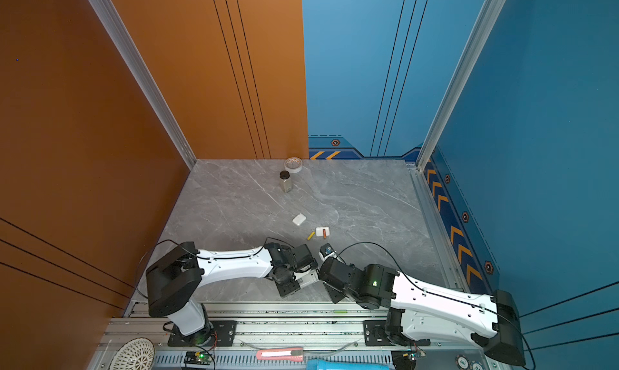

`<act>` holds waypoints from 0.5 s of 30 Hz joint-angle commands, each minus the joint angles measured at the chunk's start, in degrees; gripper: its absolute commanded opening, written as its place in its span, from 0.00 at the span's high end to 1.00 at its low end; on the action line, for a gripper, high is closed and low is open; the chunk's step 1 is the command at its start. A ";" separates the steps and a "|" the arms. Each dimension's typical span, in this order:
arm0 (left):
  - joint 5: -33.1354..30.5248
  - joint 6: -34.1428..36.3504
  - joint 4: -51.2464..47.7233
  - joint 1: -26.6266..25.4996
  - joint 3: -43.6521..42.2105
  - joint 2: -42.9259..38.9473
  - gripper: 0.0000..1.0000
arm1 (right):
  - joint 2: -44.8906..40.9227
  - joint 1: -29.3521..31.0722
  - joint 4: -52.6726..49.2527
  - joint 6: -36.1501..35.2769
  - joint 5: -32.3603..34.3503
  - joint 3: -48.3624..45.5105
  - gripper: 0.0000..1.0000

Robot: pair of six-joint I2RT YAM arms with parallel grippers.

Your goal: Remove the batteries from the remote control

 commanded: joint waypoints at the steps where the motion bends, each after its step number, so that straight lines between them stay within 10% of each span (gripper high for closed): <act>1: -1.27 0.56 -1.85 0.66 -1.18 0.75 0.91 | -0.25 -0.46 -1.61 0.56 -0.86 -0.50 1.00; 15: -1.14 0.47 -1.85 0.46 -0.74 1.23 0.92 | -0.42 -1.25 -1.38 0.46 -1.92 -0.86 1.00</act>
